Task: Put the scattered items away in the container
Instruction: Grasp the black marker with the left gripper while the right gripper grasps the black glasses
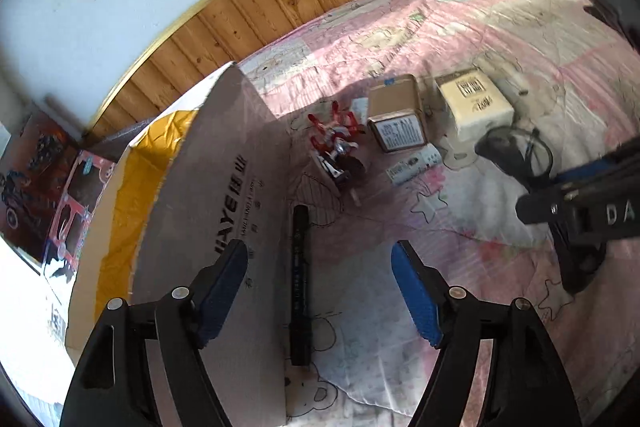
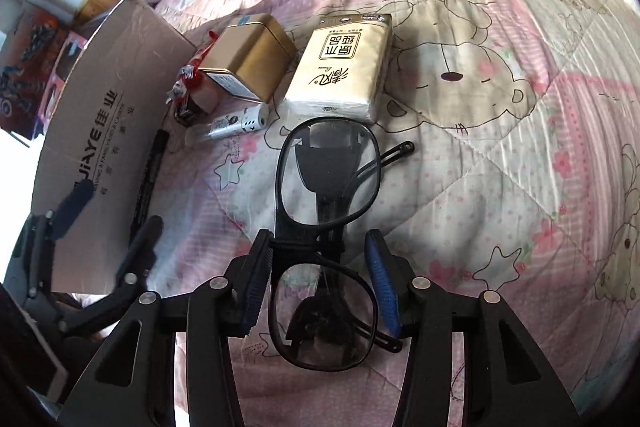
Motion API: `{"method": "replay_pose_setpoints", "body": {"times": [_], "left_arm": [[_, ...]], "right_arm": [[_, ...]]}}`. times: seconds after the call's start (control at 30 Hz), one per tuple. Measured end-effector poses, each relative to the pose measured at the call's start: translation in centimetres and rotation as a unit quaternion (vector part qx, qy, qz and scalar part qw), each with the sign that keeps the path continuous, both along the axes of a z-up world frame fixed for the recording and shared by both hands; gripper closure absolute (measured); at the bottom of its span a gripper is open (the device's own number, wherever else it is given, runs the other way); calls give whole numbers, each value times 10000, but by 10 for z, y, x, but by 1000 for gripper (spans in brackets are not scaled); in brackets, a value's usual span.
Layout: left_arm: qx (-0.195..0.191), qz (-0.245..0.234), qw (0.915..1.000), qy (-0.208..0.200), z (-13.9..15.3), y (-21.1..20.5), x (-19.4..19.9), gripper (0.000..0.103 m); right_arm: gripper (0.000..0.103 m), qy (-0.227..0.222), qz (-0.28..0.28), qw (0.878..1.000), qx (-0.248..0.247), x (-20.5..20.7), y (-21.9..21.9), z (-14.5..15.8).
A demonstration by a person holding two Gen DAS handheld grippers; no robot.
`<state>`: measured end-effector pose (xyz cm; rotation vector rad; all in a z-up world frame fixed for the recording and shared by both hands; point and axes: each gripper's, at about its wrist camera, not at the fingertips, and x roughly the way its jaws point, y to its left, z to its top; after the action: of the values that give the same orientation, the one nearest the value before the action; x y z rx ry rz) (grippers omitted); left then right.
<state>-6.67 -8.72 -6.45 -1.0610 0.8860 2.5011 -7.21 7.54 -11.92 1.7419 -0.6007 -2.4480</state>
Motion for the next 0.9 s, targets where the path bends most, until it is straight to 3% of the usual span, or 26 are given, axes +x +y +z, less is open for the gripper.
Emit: {"method": "replay_pose_setpoints", "body": {"times": [0.07,0.13,0.2,0.3,0.4,0.43,0.47,0.5,0.57,0.6,0.63,0.8,0.87,0.9], "left_arm": [[-145,141,9998,-94,-12,2,-5,29],[-312,79,9994,97,-14,6,-3,29],[-245,232,9994,-116,-18,5,-14,29],[358,800,9917,-942,-28,-8,-42,28],[1129,1147,9777,-1351,-24,-19,-58,30],[1539,871,9720,-1547,-16,-20,-56,50],[1889,635,9646,-1730,-8,-22,-53,61],[1975,641,9644,-1636,0,-25,-50,65],[1836,880,9695,-1365,6,-34,-48,52],[1843,1045,9679,-1354,4,-40,-50,40],[1885,1194,9646,-1405,0,-44,-55,36],[1643,1665,9610,-1478,-31,-42,-77,34],[2148,1637,9478,-1693,-29,-47,-81,39],[2376,1398,9419,-1920,-24,-47,-80,49]], "right_arm": [[53,7,11,10000,-48,0,2,-3],[53,3,-6,9999,-137,-1,7,-5],[53,3,-15,9998,-201,-1,10,-6],[53,8,-16,9997,-258,-2,12,-4],[53,-1,-84,9992,-388,-4,13,3],[53,-3,-122,9990,-423,-4,16,4],[53,-2,-142,9990,-431,-3,18,4],[53,-1,-152,9989,-435,-3,19,5],[53,8,-142,9992,-380,-4,18,7],[53,22,-116,9994,-325,-4,16,8],[53,29,-84,9996,-275,-4,14,8],[53,56,-24,9998,-206,-11,12,6],[53,81,-40,9998,-189,-11,14,8],[53,89,-60,9998,-183,-11,15,9]]}}
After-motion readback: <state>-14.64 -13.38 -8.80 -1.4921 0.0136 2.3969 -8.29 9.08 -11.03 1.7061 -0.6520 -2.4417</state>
